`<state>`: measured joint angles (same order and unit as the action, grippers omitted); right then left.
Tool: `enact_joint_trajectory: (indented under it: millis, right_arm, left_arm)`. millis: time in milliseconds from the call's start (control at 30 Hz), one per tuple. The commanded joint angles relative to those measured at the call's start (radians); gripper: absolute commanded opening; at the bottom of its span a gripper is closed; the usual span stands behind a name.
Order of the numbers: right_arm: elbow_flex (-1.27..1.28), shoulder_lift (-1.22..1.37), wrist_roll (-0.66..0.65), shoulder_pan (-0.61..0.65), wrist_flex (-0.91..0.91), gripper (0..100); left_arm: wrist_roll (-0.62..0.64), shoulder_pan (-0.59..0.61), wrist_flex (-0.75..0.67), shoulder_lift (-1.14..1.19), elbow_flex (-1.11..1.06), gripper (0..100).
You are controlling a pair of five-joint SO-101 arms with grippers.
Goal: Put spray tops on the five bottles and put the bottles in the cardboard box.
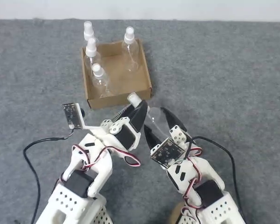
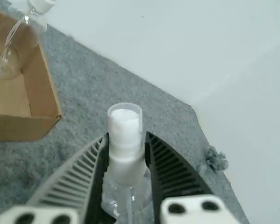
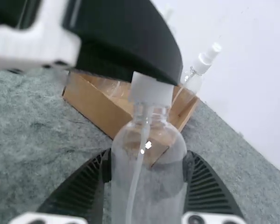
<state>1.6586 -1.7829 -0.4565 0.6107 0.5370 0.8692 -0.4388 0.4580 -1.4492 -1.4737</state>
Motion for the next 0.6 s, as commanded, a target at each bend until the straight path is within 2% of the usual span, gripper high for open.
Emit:
enact_joint_trajectory:
  millis: [0, 267, 567]
  right_arm:
    - [0.025, -0.03, 0.009, 0.012, 0.002, 11.7]
    - [0.025, -0.03, 0.009, 0.012, 0.002, 11.7]
    - [0.025, -0.03, 0.009, 0.012, 0.002, 11.7]
  left_arm:
    - [-0.018, -0.018, -0.006, -0.006, -0.001, 2]
    - [-0.035, -0.009, 0.021, -0.006, 0.004, 21]
    - [-0.034, -0.003, 0.279, -0.006, 0.168, 24]
